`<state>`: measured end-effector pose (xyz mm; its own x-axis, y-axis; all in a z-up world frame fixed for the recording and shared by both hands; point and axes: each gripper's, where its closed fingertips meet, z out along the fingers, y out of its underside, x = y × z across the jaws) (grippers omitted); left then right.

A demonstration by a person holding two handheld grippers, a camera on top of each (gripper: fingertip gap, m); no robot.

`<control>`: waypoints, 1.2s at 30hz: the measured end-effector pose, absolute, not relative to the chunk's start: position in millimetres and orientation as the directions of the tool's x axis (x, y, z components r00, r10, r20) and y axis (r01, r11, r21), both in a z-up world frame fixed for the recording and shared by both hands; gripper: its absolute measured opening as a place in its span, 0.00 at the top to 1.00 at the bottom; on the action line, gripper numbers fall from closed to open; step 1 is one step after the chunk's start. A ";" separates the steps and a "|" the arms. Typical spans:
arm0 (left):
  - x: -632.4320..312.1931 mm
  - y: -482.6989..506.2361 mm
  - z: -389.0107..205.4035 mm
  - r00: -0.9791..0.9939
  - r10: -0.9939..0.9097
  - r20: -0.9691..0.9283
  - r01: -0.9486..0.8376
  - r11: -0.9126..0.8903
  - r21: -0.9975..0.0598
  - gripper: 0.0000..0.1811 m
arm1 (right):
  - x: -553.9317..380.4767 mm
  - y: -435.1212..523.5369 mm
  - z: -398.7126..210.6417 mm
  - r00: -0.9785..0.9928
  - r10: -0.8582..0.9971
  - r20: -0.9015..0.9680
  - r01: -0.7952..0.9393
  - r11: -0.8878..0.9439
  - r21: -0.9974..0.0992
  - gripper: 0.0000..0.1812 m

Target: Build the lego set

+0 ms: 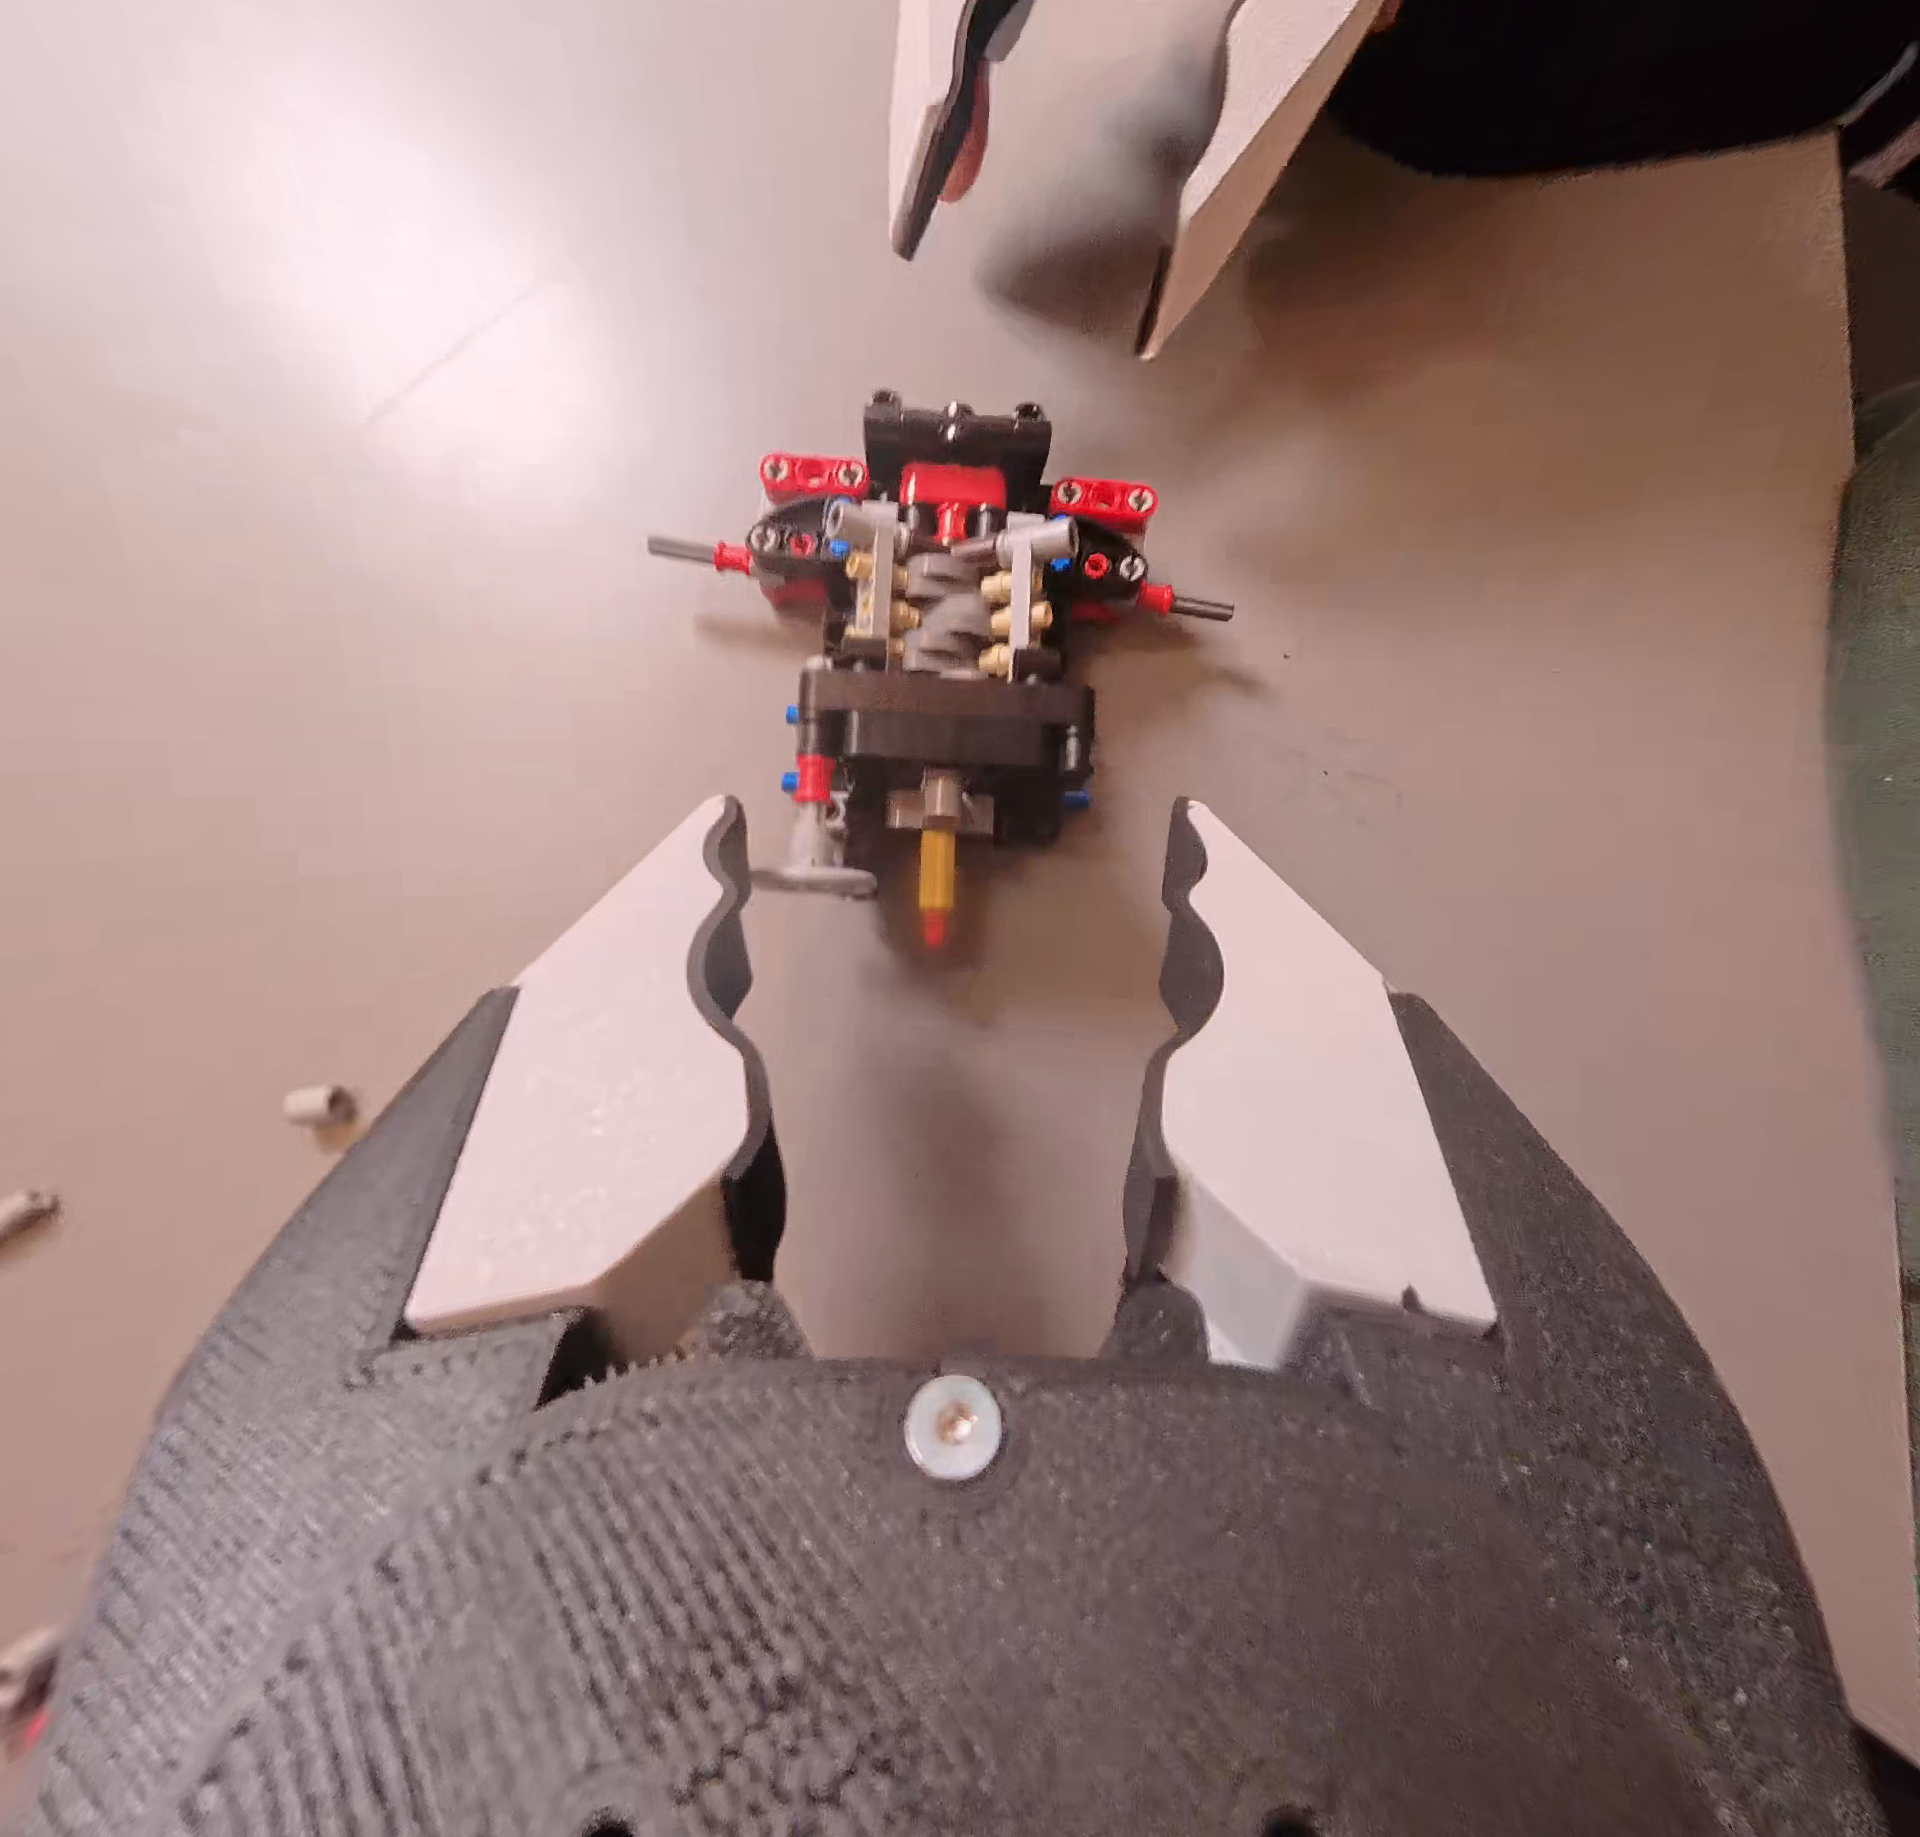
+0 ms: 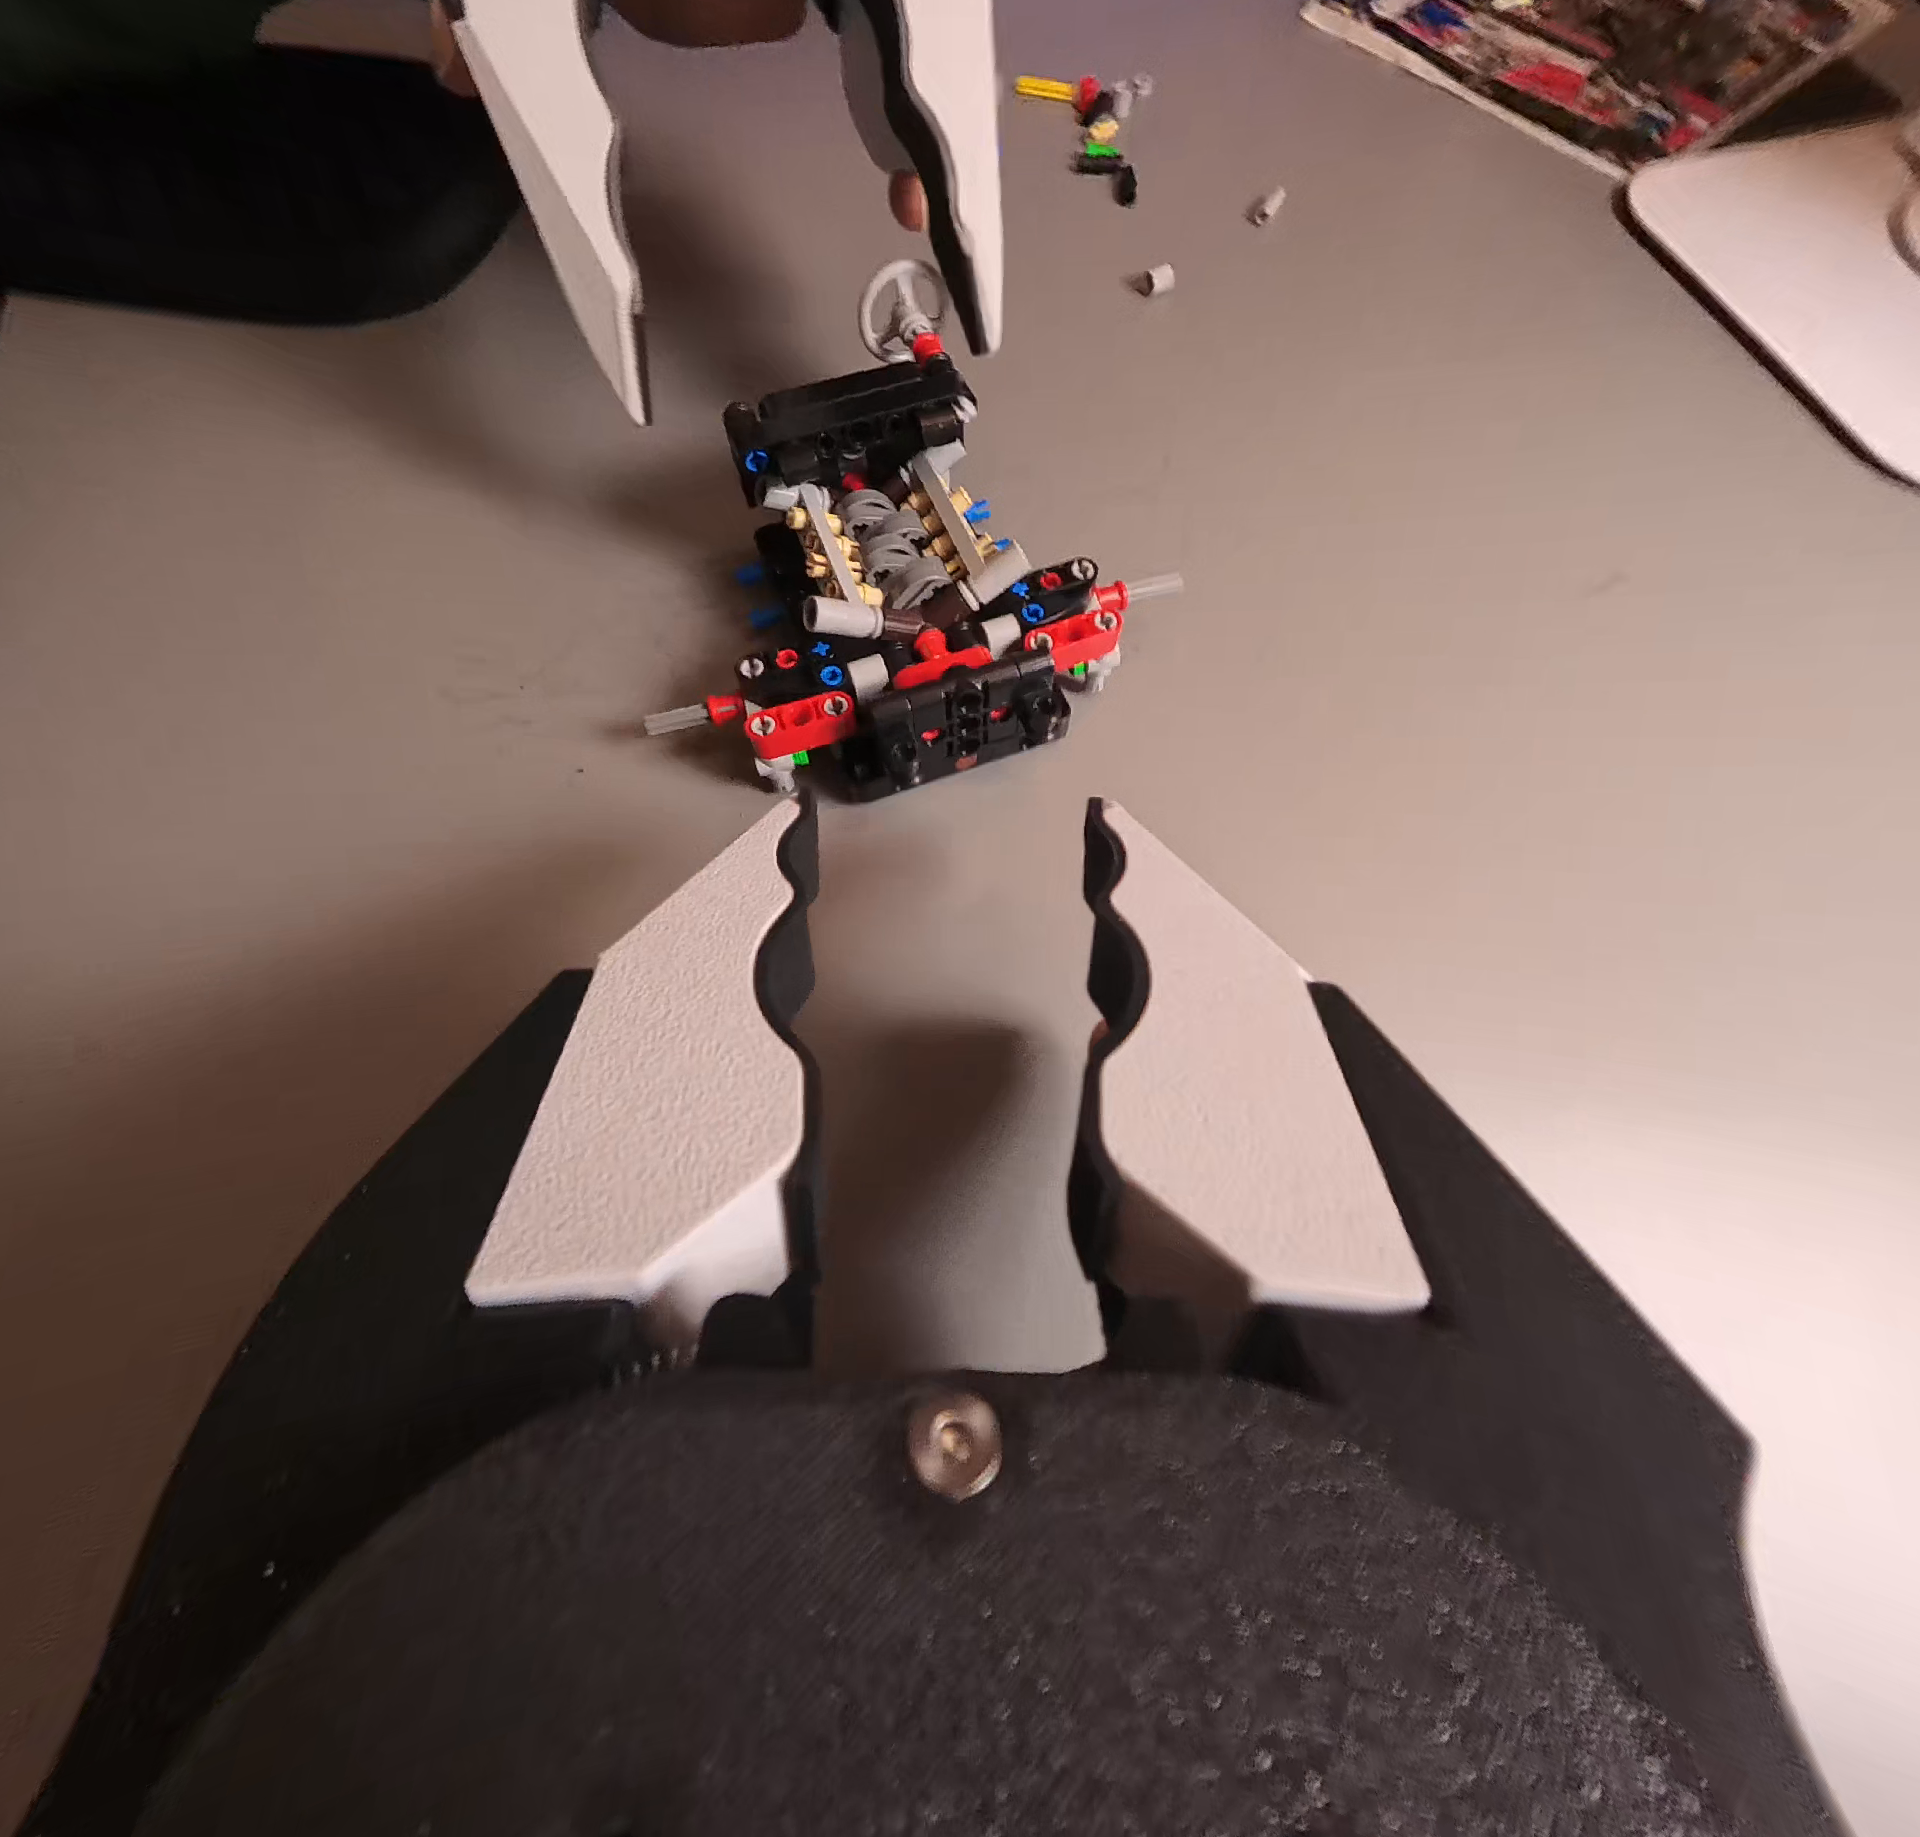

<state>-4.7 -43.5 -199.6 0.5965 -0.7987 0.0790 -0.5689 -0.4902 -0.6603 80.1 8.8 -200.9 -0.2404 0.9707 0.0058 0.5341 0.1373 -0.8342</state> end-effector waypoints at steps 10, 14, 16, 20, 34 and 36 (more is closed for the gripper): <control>-11.1 -43.0 -215.1 0.703 -0.711 -0.001 -0.501 -0.495 -0.709 0.60 | 52.0 -0.4 -214.5 -0.497 0.865 0.066 0.476 0.335 -0.813 0.78; -11.8 -38.0 -215.8 0.712 -0.701 -0.025 -0.490 -0.472 -0.733 0.62 | 53.5 -2.2 -213.4 -0.470 0.881 0.060 0.479 0.312 -0.821 0.78; -11.9 -37.0 -214.0 0.712 -0.702 -0.025 -0.479 -0.459 -0.748 0.62 | 56.9 -4.5 -212.4 -0.454 0.889 0.060 0.487 0.304 -0.819 0.78; -8.5 -37.8 -210.0 0.703 -0.711 -0.012 -0.458 -0.440 -0.773 0.61 | 63.7 -7.6 -212.5 -0.429 0.900 0.076 0.523 0.316 -0.791 0.78; 6.9 -37.7 -205.9 0.679 -0.734 -0.005 -0.436 -0.399 -0.807 0.54 | 24.8 -10.4 -193.1 -0.521 0.826 0.216 0.524 0.509 -0.682 0.89; 12.1 -36.0 -206.9 0.672 -0.741 -0.003 -0.438 -0.394 -0.808 0.54 | 21.8 -11.7 -195.4 -0.542 0.813 0.215 0.529 0.528 -0.664 0.90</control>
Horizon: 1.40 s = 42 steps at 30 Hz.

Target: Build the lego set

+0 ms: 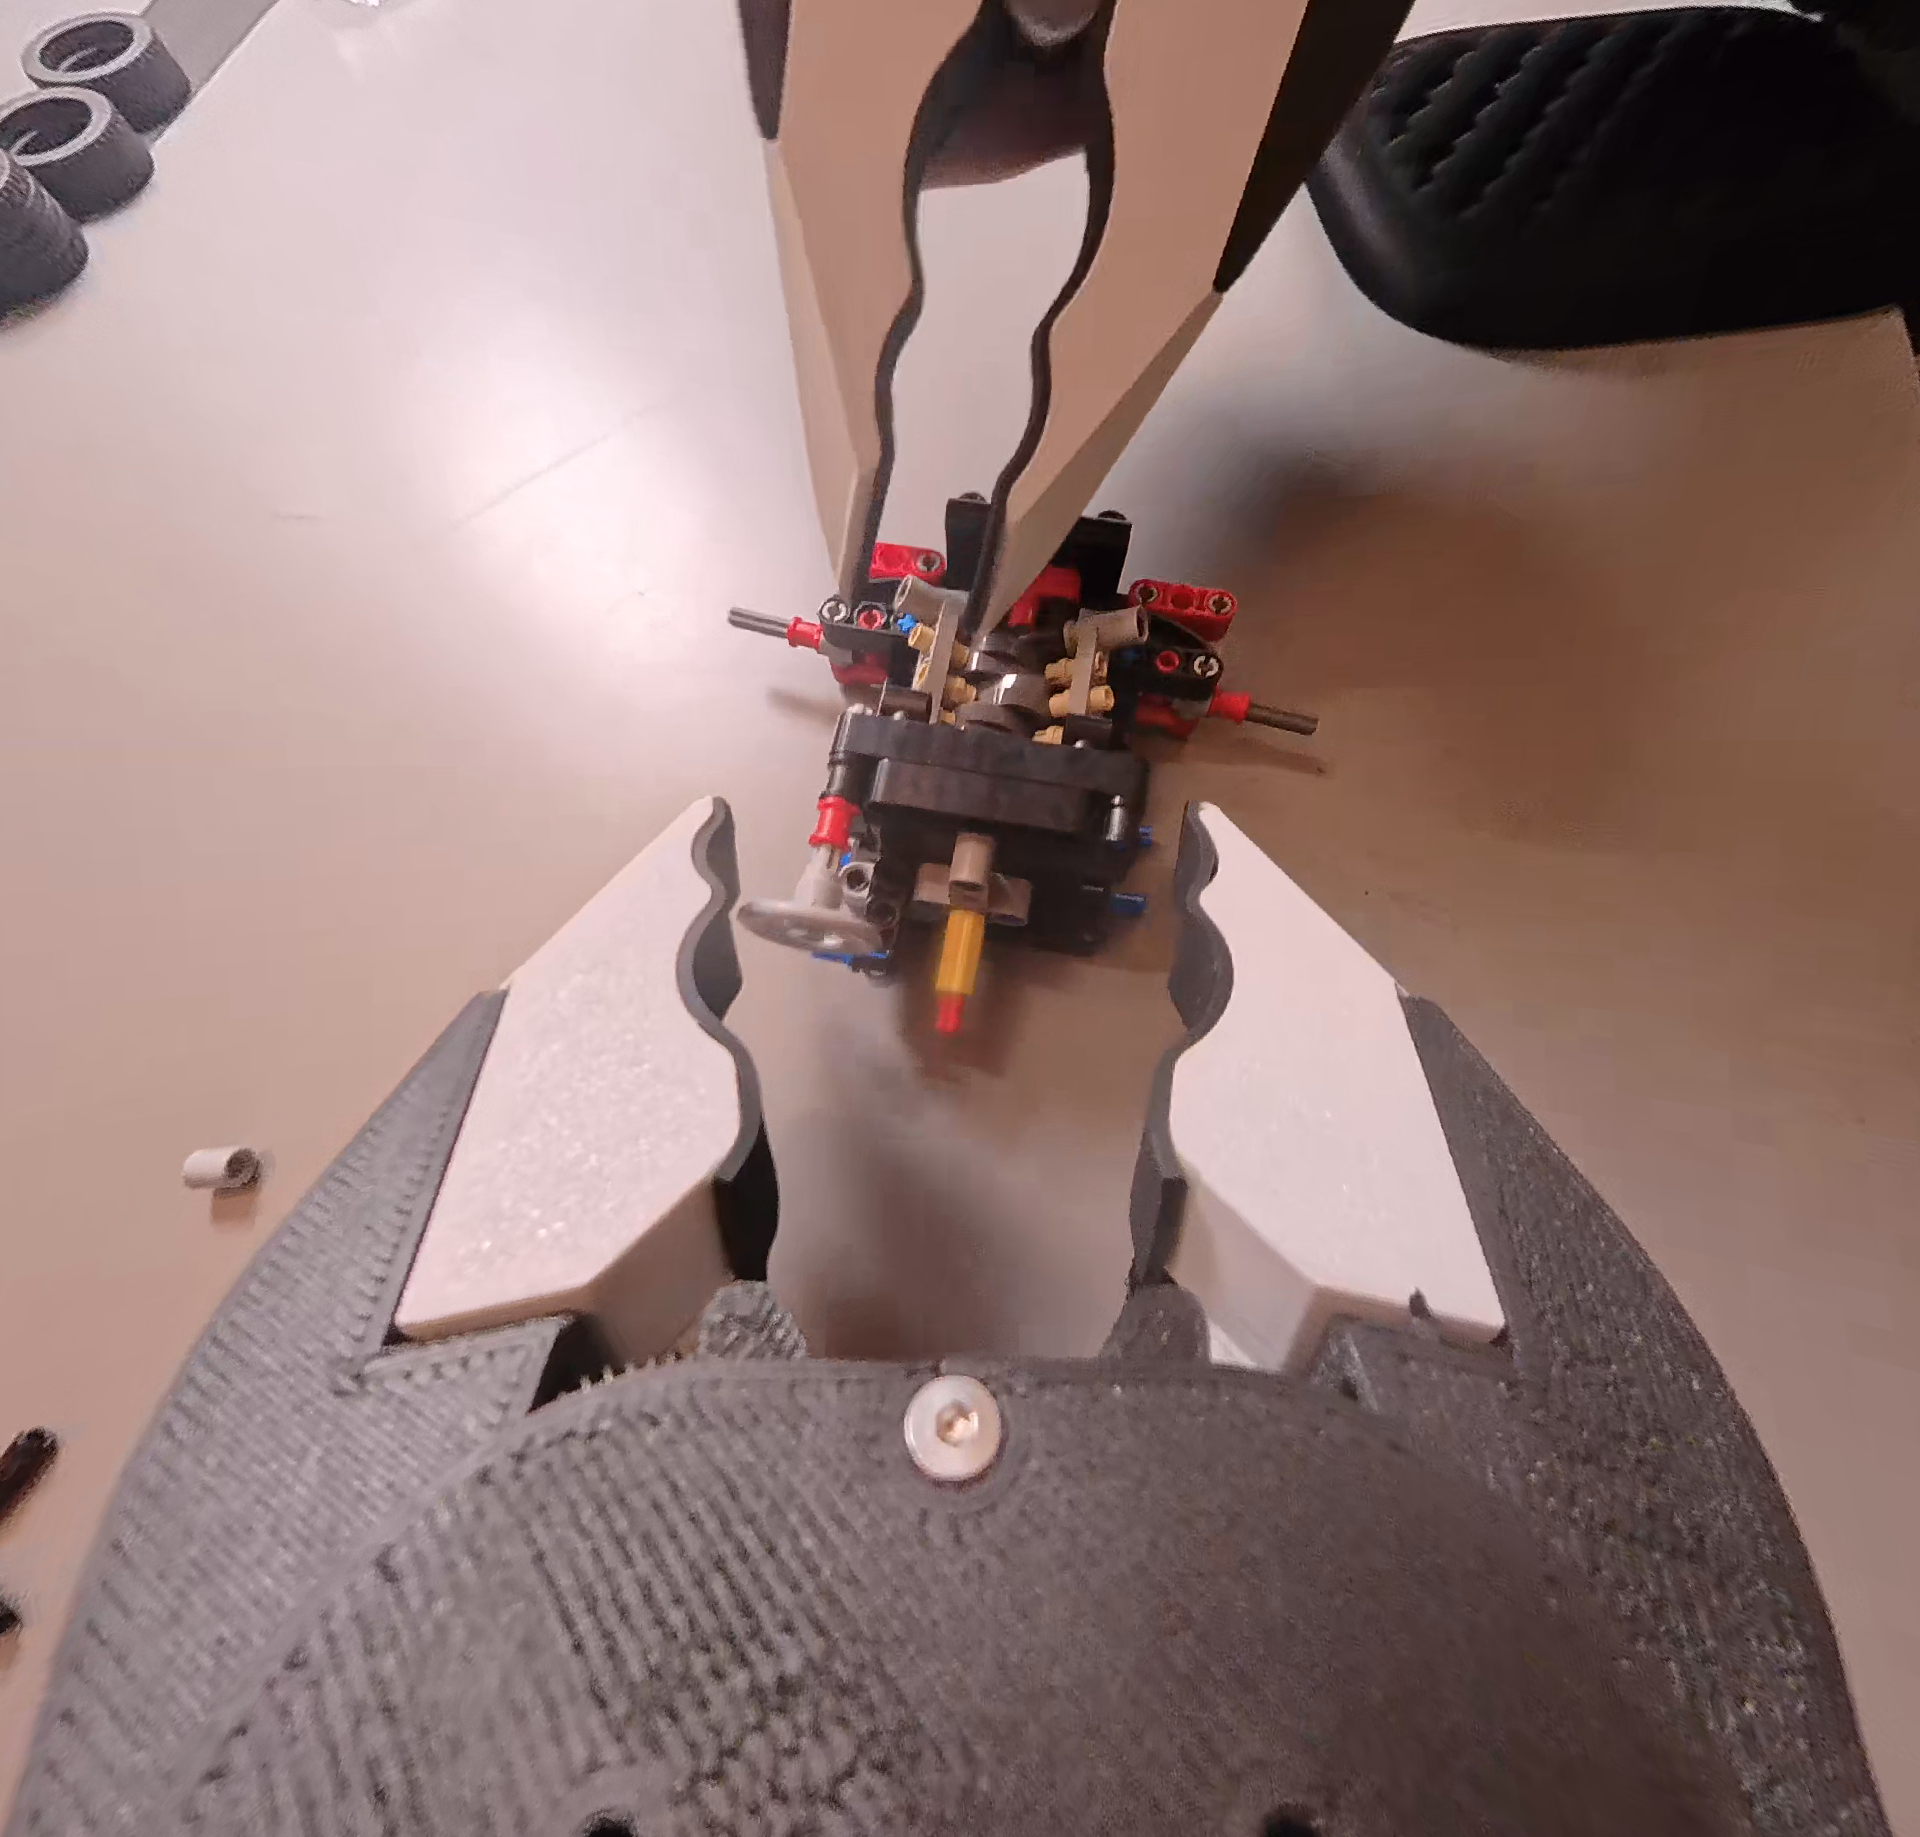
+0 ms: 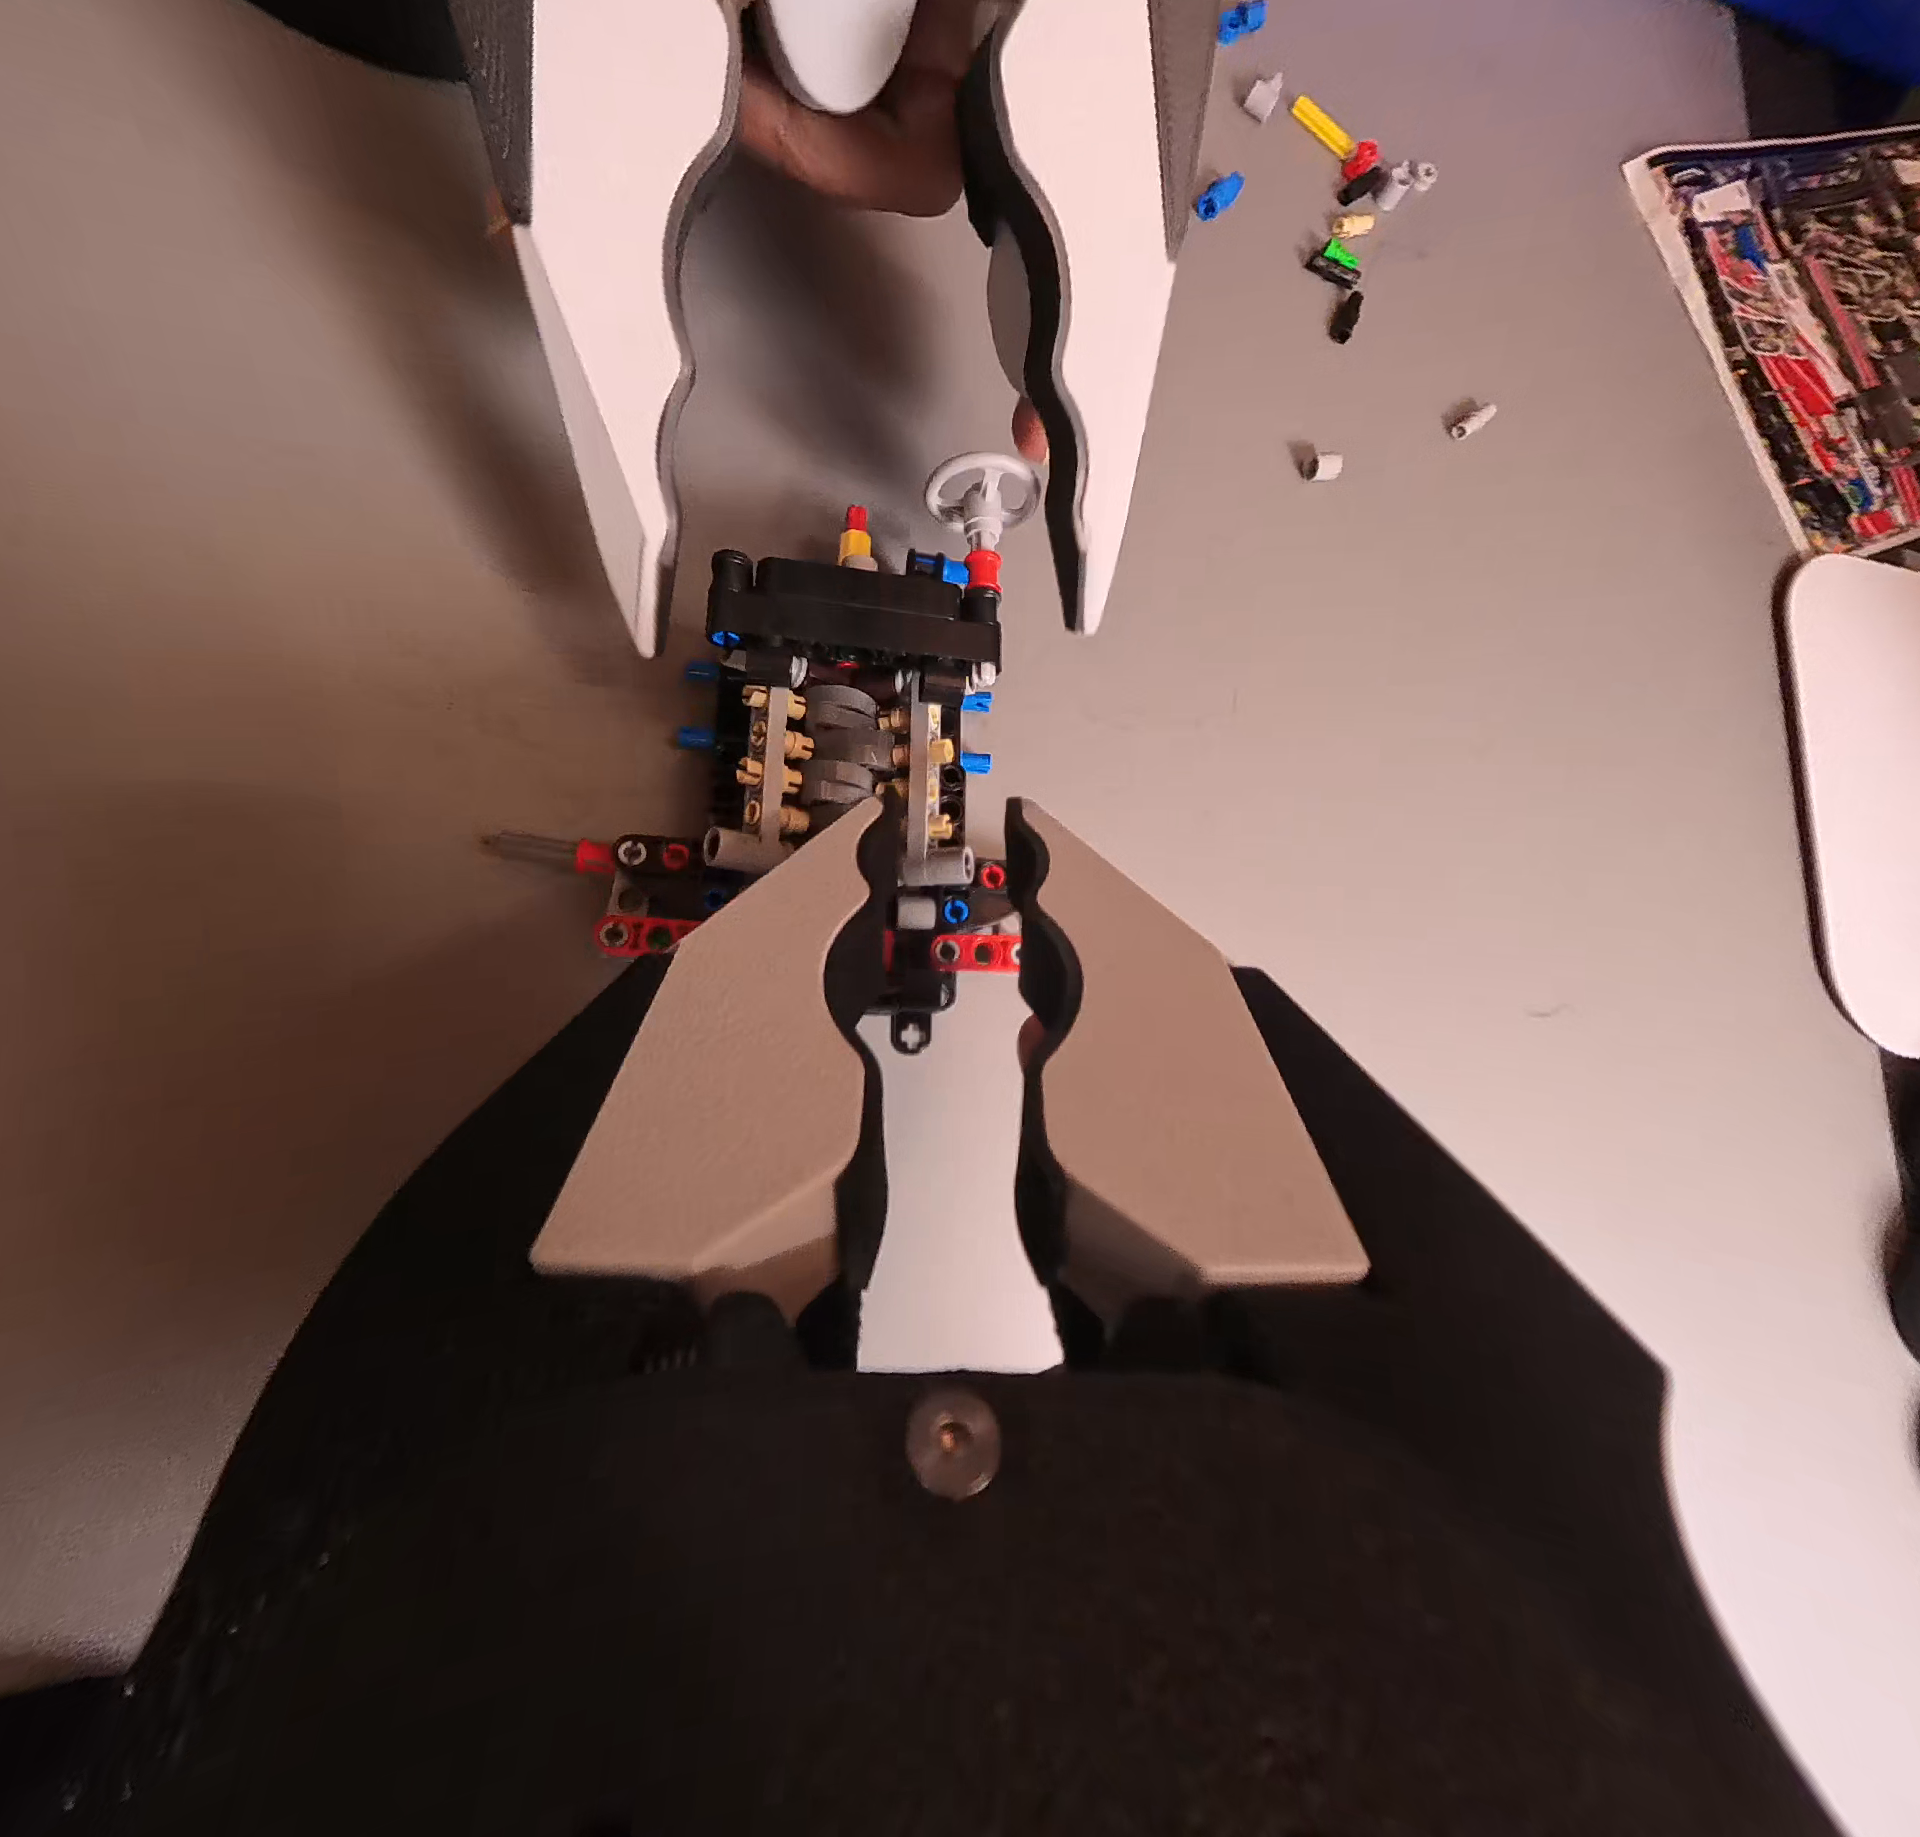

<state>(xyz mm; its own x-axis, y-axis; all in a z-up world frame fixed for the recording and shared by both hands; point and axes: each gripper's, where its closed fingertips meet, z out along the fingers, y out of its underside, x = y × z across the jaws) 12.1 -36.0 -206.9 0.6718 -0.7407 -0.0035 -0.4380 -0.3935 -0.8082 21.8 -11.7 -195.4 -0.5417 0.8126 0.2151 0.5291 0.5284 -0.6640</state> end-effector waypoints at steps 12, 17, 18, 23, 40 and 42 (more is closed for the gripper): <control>20.3 -31.8 -210.9 0.656 -0.754 -0.033 -0.459 -0.364 -0.811 0.58 | 20.0 -19.7 -206.3 -0.594 0.782 0.189 0.539 0.562 -0.627 0.93; 20.2 -32.9 -210.7 0.646 -0.763 -0.026 -0.459 -0.362 -0.811 0.60 | 19.3 -21.1 -206.5 -0.580 0.782 0.229 0.526 0.574 -0.628 0.99; 20.3 -33.1 -210.7 0.645 -0.764 -0.026 -0.461 -0.362 -0.810 0.60 | 19.6 -21.0 -206.3 -0.575 0.782 0.241 0.523 0.578 -0.627 0.99; 20.7 -33.1 -210.7 0.645 -0.764 -0.028 -0.463 -0.362 -0.809 0.60 | 21.2 -20.8 -205.4 -0.547 0.795 0.262 0.522 0.569 -0.636 0.99; 20.4 -33.0 -210.7 0.648 -0.761 -0.033 -0.467 -0.363 -0.806 0.59 | 23.0 -15.7 -207.1 -0.592 0.778 0.211 0.568 0.588 -0.576 0.92; 20.6 -33.1 -210.6 0.648 -0.761 -0.034 -0.468 -0.363 -0.806 0.59 | 22.7 -16.4 -207.8 -0.606 0.767 0.209 0.570 0.602 -0.559 0.94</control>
